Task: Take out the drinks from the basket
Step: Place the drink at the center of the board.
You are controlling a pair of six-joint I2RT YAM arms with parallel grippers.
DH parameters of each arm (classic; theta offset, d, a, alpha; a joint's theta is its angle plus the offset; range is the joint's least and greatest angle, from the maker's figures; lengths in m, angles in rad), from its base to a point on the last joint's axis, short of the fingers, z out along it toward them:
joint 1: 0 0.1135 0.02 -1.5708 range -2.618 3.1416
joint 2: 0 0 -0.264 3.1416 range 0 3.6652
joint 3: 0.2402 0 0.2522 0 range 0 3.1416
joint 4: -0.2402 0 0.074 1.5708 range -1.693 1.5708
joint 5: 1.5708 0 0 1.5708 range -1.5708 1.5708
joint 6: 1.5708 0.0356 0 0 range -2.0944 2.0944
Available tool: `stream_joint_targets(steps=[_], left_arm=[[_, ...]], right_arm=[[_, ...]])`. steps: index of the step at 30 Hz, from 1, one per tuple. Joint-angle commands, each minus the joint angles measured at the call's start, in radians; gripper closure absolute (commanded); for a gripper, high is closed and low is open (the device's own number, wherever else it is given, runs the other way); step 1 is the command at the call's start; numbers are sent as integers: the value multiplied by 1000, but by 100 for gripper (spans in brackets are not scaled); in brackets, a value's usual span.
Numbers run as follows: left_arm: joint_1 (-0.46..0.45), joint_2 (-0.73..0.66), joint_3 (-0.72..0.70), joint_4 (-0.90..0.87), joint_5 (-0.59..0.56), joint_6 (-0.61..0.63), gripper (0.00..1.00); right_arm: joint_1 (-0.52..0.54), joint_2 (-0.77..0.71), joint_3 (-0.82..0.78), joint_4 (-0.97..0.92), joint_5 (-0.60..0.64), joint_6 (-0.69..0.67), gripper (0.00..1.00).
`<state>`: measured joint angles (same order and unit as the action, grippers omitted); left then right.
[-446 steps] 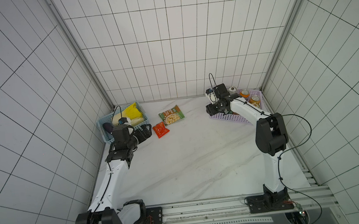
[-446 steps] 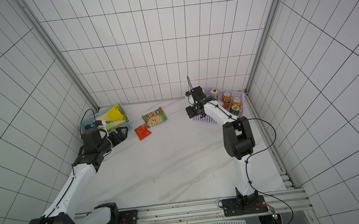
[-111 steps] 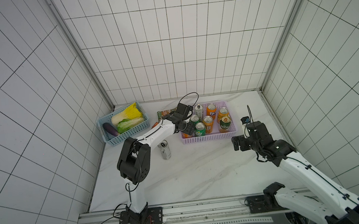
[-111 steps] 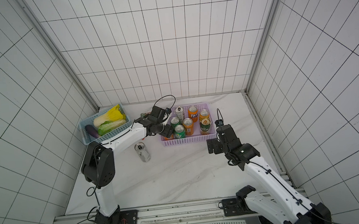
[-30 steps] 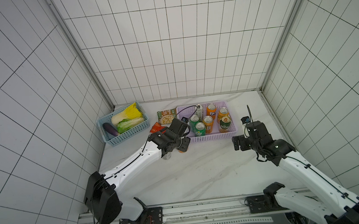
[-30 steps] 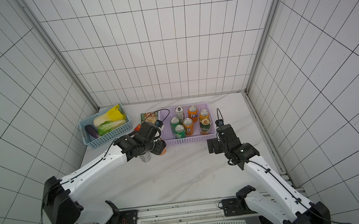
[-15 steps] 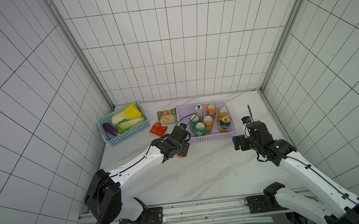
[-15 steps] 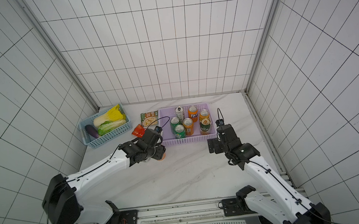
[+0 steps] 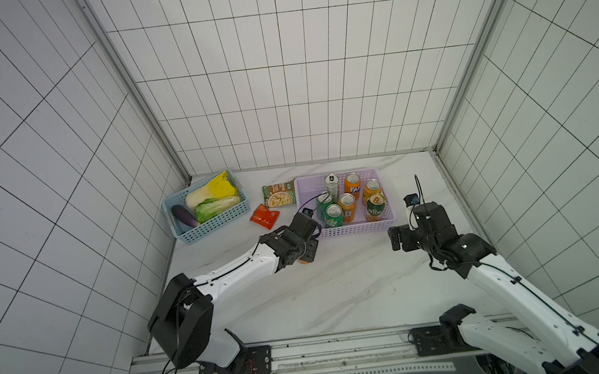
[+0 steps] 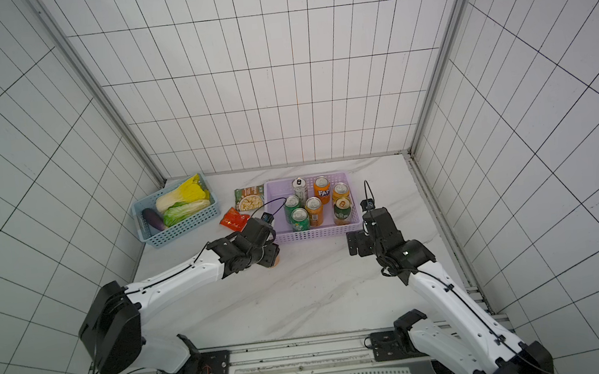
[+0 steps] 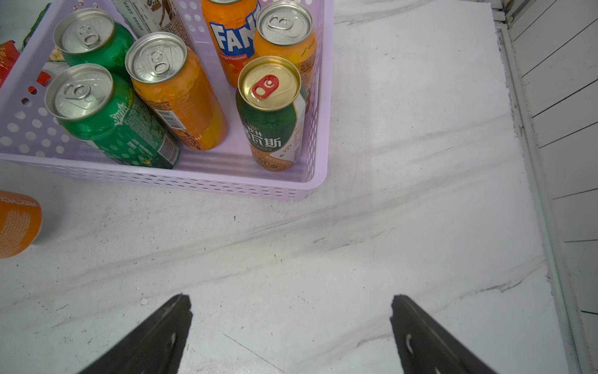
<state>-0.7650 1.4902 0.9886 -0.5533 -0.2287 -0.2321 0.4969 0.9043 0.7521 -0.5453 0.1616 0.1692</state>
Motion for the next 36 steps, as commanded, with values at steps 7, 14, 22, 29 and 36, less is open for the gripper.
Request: stream_joint_targets(steps=[7, 14, 22, 29, 36], left_arm=[[-7, 19, -10, 109, -32, -12, 42], [-7, 41, -13, 113, -40, -16, 42], [-7, 47, -15, 113, -41, -16, 40], [-7, 34, -2, 98, -41, -13, 35], [-7, 6, 11, 85, -44, -11, 25]], right_arm=[[-8, 2, 6, 1, -7, 4, 0], [-8, 2, 6, 1, -8, 4, 1], [-8, 5, 5, 1, -8, 0, 0], [-9, 1, 6, -1, -7, -5, 0], [-9, -3, 13, -4, -4, -10, 0]])
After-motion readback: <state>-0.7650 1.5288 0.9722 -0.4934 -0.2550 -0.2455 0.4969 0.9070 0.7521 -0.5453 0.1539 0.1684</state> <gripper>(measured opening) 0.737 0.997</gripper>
